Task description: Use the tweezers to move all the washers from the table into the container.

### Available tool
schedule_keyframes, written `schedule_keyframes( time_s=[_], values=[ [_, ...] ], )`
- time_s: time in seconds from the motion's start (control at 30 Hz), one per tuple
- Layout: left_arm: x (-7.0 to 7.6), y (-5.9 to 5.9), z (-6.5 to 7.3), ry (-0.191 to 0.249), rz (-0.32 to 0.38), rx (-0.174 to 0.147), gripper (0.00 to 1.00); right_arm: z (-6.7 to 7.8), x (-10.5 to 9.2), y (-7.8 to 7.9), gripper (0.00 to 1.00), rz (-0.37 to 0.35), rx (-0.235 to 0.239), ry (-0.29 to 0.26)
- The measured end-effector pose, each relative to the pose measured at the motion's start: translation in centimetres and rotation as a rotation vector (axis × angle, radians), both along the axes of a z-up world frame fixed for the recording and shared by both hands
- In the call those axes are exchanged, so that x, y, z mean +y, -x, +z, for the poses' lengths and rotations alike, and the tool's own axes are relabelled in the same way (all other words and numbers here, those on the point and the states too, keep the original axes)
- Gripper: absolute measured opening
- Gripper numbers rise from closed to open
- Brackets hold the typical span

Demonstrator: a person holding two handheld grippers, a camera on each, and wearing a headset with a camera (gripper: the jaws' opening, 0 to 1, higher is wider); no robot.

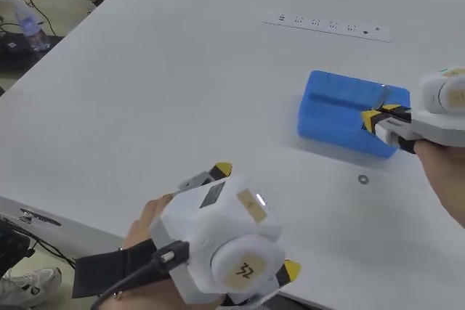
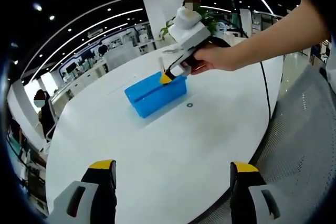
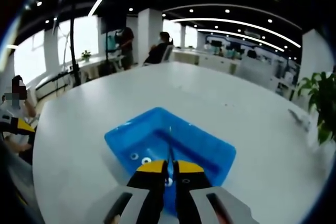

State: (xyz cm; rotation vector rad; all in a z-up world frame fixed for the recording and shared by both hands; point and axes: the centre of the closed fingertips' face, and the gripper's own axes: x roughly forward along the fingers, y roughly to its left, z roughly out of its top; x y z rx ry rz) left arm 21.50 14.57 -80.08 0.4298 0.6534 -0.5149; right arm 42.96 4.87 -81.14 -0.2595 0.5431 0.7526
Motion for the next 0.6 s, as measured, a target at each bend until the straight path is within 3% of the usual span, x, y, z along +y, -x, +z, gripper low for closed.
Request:
schedule_keyframes(
  time_s=[0.13,0.27,0.6],
  values=[
    [-0.1,0.1,0.0,-0.001,-0.004,0.003,0.92,0.0,-0.1,0.1,0.04,-0.012,0.02,-0.001],
    [-0.1,0.1,-0.1,-0.004,-0.008,0.003,0.92,0.1,-0.4,0.1,0.04,-0.013,0.011,0.015],
    [-0.1,0.1,-0.1,-0.008,-0.01,0.002,0.91,2.0,-1.0,0.9,0.04,-0.001,-0.011,0.006]
  ],
)
